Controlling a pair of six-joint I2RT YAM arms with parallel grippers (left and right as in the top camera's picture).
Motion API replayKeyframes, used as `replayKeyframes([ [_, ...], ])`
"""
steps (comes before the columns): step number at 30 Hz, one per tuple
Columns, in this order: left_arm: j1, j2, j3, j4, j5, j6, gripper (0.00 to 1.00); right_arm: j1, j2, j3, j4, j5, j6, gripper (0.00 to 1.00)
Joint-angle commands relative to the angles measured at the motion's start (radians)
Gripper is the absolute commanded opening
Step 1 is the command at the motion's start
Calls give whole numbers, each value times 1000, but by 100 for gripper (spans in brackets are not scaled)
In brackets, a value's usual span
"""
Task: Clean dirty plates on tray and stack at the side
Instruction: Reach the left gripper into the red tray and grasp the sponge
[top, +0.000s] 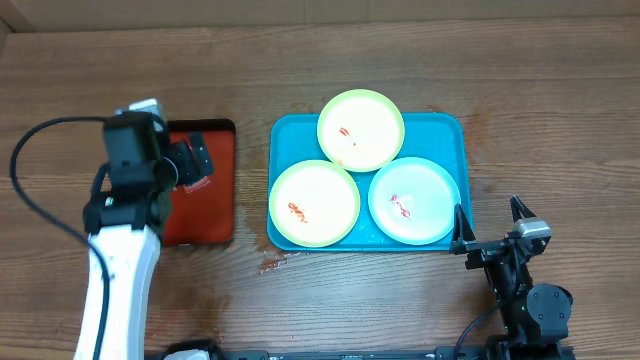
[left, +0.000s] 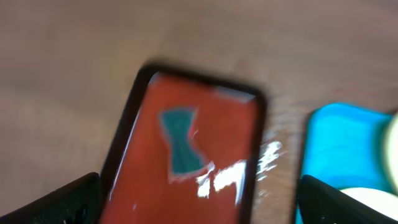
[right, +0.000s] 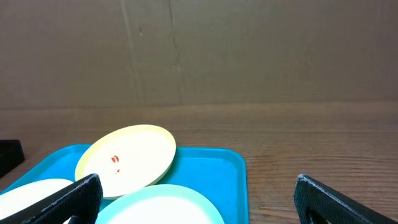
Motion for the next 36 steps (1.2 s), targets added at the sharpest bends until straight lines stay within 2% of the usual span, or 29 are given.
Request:
replayKeyframes([
  [1, 44, 134, 19, -11, -134, -247, 100, 4, -8, -10, 3, 10, 0, 100],
  [8, 70, 328, 19, 24, -128, -349, 100, 4, -8, -10, 3, 10, 0, 100],
  [12, 68, 399, 19, 94, -42, -333, 100, 4, -8, -10, 3, 10, 0, 100],
  [14, 68, 429, 19, 129, 4, -324, 95, 4, -8, -10, 3, 10, 0, 100],
  [17, 68, 477, 19, 192, 50, -324, 96, 4, -8, -10, 3, 10, 0, 100],
  [22, 68, 545, 19, 261, 58, -317, 93, 4, -8, -10, 3, 10, 0, 100],
  [30, 68, 618, 19, 280, 50, -309, 63, 4, -8, -10, 3, 10, 0, 100],
  [31, 68, 620, 19, 281, 45, -309, 50, 4, -8, -10, 3, 10, 0, 100],
  [36, 69, 613, 35, 277, 16, -279, 4, 4, -8, -10, 3, 10, 0, 100],
])
